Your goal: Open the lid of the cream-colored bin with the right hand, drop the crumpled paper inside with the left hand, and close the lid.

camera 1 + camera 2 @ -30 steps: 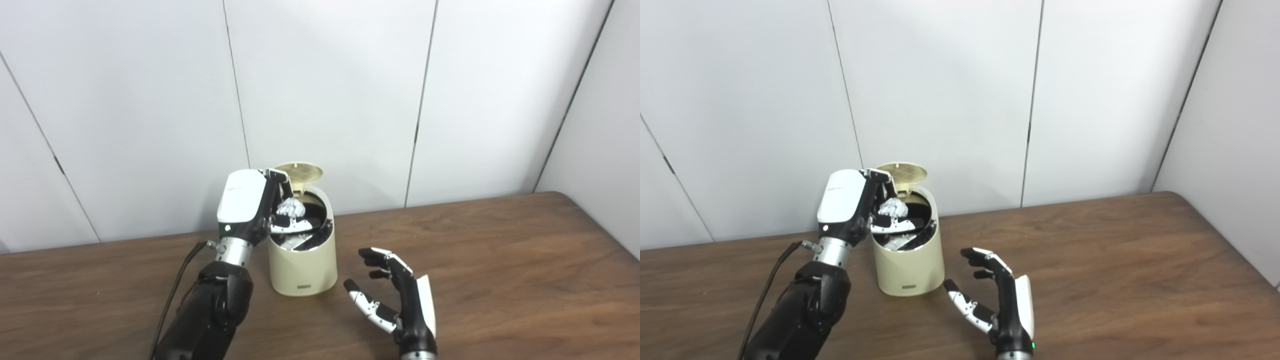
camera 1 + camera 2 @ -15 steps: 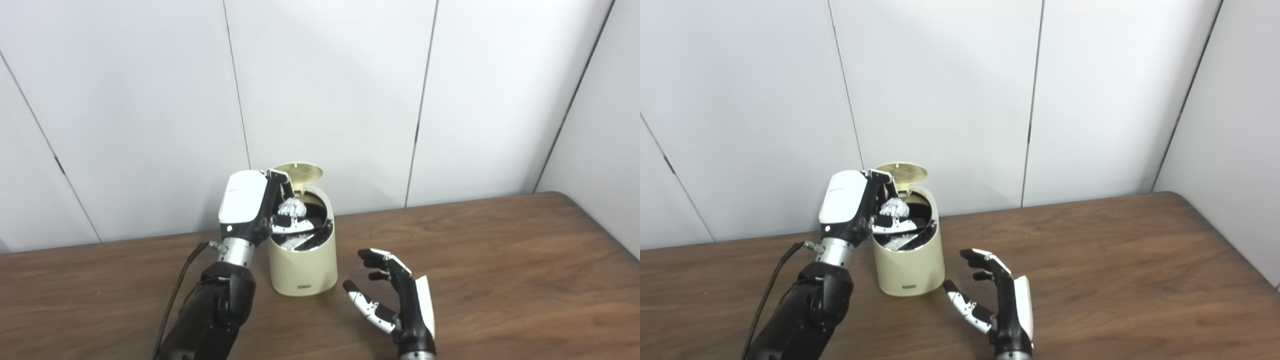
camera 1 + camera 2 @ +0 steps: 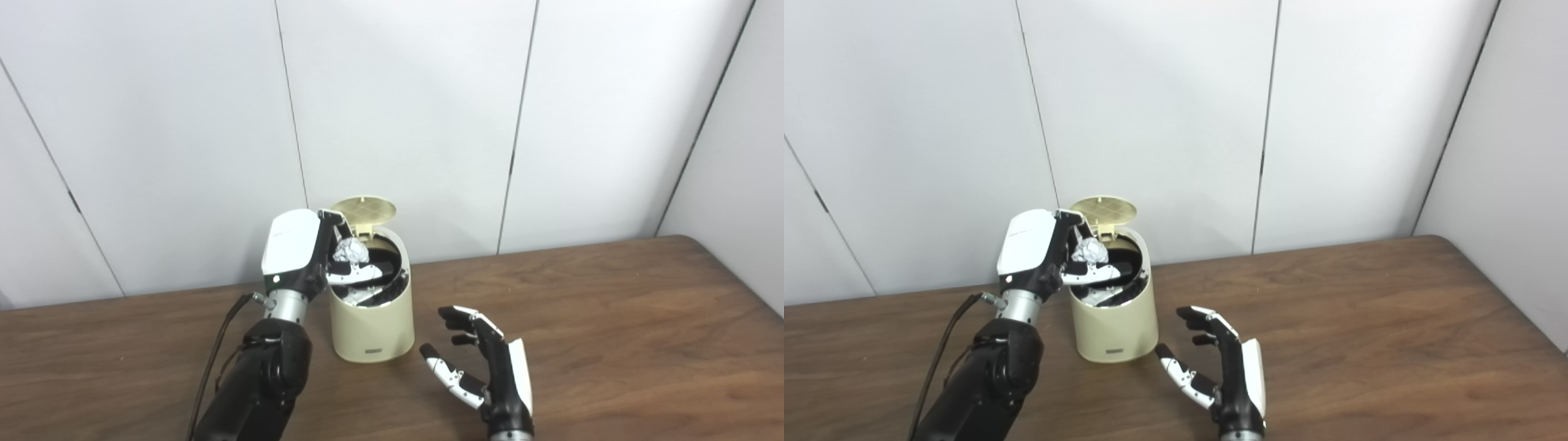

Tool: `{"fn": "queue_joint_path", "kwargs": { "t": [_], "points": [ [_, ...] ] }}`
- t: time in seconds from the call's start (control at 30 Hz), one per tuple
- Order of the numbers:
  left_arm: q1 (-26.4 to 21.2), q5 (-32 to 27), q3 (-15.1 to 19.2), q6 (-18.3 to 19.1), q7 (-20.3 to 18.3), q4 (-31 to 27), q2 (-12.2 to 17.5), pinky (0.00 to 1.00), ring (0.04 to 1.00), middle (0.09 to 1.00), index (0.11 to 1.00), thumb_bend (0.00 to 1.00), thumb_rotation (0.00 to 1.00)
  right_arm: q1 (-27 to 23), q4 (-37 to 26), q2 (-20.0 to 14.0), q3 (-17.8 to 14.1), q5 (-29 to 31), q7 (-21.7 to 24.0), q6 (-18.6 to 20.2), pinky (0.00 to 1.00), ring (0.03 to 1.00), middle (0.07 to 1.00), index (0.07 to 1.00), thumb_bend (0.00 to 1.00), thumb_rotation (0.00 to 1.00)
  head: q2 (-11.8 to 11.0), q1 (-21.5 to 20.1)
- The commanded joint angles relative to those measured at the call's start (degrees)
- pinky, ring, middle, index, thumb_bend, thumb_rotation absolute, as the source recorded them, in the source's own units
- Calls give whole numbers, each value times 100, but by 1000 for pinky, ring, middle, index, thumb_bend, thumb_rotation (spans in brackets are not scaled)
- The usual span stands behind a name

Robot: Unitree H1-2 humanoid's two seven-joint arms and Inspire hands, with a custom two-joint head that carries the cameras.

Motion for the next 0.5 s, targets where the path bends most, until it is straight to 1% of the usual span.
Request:
{"fn": "queue_joint_path", "kwargs": {
  "t": [0.0, 0.17, 0.23, 0.3, 0.47],
  "points": [
    [-269, 10, 23, -14, 38, -178, 46, 100, 138, 197, 303, 1000, 541, 341, 269, 9, 27, 4, -4, 12, 607, 701, 710, 666, 313, 223, -3, 5],
    [-265, -56, 29, -52, 6, -192, 51, 103, 144, 205, 303, 1000, 542, 337, 275, 2, 40, 1, -13, -37, 606, 699, 710, 663, 307, 202, 9, 14],
    [-264, -77, 33, -58, -3, -190, 51, 104, 145, 207, 306, 1000, 531, 337, 266, 8, 40, 3, -1, -2, 608, 699, 710, 662, 306, 199, 9, 14],
    [-260, -77, 29, -21, -32, -202, 51, 105, 147, 211, 313, 1000, 532, 335, 261, 10, 45, -14, 0, 23, 610, 700, 709, 663, 307, 222, 18, 9],
    [-248, -99, 8, 47, -178, -235, 58, 106, 153, 222, 325, 1000, 535, 329, 262, 7, 66, -12, 3, -13, 609, 698, 706, 662, 304, 212, 35, 5]
  ]
}}
